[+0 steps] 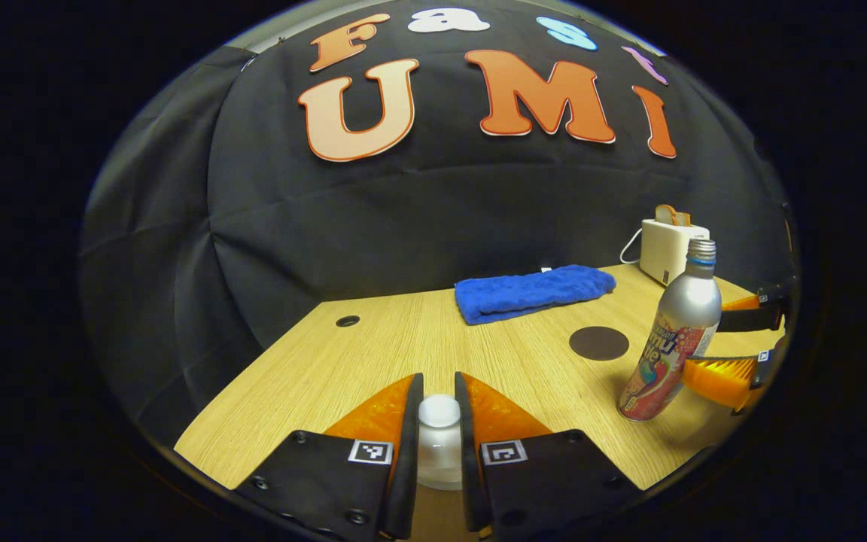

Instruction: Open the teacup lid with one hand, grasp the water bottle and pour water into the teacup with the other hand; after pouring, place the water bottle on the coaster and then close the teacup lid.

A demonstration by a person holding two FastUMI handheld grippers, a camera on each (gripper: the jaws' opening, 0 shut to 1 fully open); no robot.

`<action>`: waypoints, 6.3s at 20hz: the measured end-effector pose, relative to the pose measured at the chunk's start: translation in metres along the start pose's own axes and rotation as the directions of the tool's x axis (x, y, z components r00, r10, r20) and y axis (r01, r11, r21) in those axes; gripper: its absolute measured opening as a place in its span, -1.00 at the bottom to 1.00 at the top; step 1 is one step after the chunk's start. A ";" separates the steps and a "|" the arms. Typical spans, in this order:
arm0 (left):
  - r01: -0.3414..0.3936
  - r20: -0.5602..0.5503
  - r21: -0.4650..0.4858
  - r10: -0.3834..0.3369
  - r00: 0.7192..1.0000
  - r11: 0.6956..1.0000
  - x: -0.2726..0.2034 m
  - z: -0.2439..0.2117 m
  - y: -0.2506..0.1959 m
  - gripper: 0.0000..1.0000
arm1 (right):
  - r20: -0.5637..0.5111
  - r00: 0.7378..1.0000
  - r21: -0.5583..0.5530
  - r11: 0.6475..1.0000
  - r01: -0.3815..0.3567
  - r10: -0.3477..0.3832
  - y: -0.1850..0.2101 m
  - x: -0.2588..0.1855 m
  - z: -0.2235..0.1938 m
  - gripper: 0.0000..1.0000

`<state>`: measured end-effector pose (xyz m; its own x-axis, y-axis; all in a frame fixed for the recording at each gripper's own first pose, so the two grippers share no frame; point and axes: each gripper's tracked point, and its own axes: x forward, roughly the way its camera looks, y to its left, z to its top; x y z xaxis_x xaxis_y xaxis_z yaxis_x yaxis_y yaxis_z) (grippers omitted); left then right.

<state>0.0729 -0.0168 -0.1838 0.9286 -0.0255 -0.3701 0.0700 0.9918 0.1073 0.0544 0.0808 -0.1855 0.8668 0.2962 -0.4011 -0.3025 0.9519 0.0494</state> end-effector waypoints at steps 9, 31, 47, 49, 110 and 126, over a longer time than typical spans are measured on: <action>-0.070 0.040 -0.026 0.071 0.997 0.997 -0.031 0.006 0.043 -0.43 | -0.087 0.996 0.001 1.000 0.015 -0.014 0.019 0.027 -0.020 0.83; -0.164 0.045 -0.089 0.168 0.985 0.982 -0.074 -0.031 0.122 -0.48 | -0.234 0.967 -0.207 0.977 0.054 -0.103 0.024 0.019 0.006 0.57; -0.233 0.022 -0.123 0.237 0.971 0.965 -0.086 -0.054 0.182 -0.48 | -0.164 0.949 -0.643 0.759 0.104 -0.269 0.034 0.037 0.037 0.56; -0.234 0.020 -0.124 0.238 0.971 0.964 -0.089 -0.055 0.184 -0.48 | -0.150 0.947 -0.702 0.705 0.101 -0.286 0.035 0.041 0.035 0.56; -0.260 -0.023 -0.115 0.259 0.966 0.959 -0.103 -0.075 0.205 -0.43 | 0.284 0.919 -0.934 -0.294 0.201 -0.273 0.050 0.072 0.110 0.55; -0.257 -0.030 -0.113 0.255 0.966 0.960 -0.104 -0.074 0.200 -0.42 | 0.344 0.913 -0.884 -0.404 0.236 -0.218 0.058 0.076 0.133 0.55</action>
<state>-0.0365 0.1937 -0.1926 0.9044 0.2320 -0.3581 -0.2125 0.9727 0.0935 0.1559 0.1688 -0.0914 0.9940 0.0901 -0.0627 -0.0234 -0.3841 -0.9230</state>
